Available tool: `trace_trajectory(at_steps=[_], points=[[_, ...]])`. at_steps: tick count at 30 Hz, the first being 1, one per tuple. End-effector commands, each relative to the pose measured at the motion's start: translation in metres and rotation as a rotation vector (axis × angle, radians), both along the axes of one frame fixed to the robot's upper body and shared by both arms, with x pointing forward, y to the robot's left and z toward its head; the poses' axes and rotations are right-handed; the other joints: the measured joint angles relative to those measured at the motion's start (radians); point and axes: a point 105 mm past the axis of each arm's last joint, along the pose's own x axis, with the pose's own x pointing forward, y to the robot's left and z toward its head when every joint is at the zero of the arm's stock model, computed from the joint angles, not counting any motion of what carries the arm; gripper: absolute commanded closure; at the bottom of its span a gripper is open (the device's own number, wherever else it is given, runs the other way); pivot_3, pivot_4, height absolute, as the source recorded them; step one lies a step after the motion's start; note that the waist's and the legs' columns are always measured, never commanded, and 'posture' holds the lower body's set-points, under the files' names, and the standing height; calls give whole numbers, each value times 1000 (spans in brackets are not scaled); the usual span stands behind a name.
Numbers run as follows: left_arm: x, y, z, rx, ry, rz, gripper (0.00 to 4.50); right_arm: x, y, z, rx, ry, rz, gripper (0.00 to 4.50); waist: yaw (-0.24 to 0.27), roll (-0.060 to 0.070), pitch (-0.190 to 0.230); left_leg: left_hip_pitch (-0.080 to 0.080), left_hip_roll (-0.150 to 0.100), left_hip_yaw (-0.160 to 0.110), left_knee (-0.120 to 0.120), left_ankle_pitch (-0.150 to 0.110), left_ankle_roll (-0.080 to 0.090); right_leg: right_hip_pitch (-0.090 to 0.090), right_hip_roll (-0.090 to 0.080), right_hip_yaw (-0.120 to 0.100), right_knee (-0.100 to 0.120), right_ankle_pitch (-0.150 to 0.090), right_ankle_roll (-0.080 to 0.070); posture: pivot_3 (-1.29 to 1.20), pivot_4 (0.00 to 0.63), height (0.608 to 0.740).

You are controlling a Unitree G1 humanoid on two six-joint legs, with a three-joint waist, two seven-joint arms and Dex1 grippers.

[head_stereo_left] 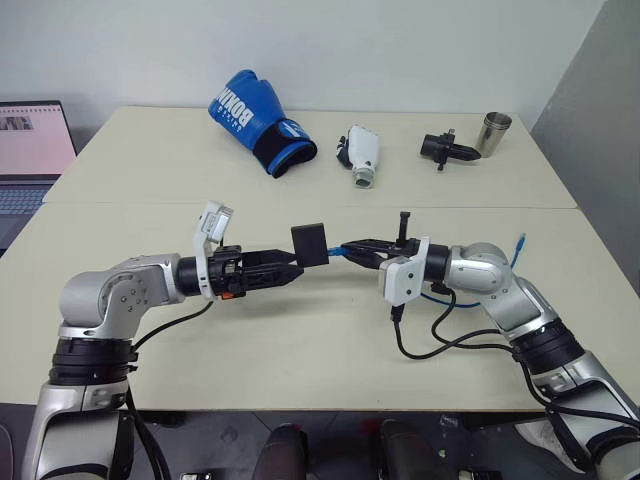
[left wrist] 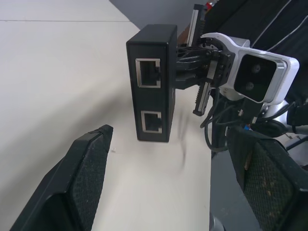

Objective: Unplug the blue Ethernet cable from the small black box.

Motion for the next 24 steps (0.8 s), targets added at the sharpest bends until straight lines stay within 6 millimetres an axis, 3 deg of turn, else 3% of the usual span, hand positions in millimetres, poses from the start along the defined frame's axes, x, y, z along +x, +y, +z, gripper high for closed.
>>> trace_trajectory(at_steps=[1, 8, 22, 24], points=[[4, -5, 11, -29, -43, -3, 483, -9, 9, 20, 57, -43, 53, 4477, 0, 0, 0, 0, 0, 0, 0, 0, 0, 0, 0, 0, 0, 0, 0, 0, 150, 740], [7, -9, 19, -118, -11, -5, 483, -14, 15, 22, 71, -43, 91, 4477, 0, 0, 0, 0, 0, 0, 0, 0, 0, 0, 0, 0, 0, 0, 0, 0, 150, 740], [4, -6, 19, -130, 32, -7, 3420, -13, 16, 20, 47, -55, 89, 4480, 0, 0, 0, 0, 0, 0, 0, 0, 0, 0, 0, 0, 0, 0, 0, 0, 150, 740], [3, -6, 19, -131, 35, -8, 3649, -13, 16, 20, 47, -56, 90, 4480, 0, 0, 0, 0, 0, 0, 0, 0, 0, 0, 0, 0, 0, 0, 0, 0, 150, 740]])
